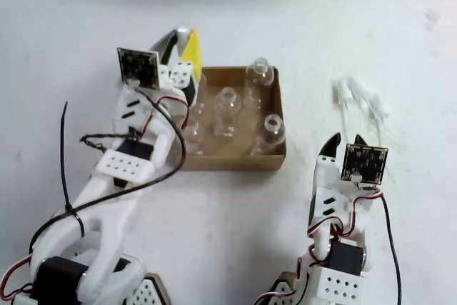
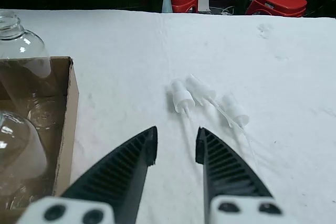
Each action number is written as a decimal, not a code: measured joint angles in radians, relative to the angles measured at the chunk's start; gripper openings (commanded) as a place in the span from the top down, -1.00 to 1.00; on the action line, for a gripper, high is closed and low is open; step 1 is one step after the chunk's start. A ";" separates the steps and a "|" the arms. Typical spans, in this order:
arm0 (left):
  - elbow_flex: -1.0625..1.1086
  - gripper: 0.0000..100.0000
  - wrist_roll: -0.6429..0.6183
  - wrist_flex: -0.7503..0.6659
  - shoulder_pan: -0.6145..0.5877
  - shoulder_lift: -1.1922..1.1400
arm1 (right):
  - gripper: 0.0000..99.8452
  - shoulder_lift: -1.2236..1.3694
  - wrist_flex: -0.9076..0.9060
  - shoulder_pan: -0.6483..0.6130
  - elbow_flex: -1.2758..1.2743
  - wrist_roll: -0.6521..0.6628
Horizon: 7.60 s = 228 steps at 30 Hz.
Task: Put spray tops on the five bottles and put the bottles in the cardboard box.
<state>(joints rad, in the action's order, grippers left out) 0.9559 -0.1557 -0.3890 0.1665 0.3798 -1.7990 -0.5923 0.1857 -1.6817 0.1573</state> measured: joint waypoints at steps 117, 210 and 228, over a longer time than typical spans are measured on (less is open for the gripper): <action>-2.538 0.82 0.333 2.137 -0.364 -1.697 | 0.79 0.000 0.000 0.000 0.000 0.000; -1.402 0.96 0.192 2.168 -0.261 -0.474 | 0.79 0.000 0.000 0.000 0.000 0.000; -0.930 0.96 0.040 1.973 -0.218 0.284 | 0.79 0.000 0.000 0.000 0.000 0.000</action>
<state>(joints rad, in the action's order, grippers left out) 0.0261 -0.1158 1.5842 -0.0514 0.6636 -1.7990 -0.5923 0.1857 -1.6817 0.1573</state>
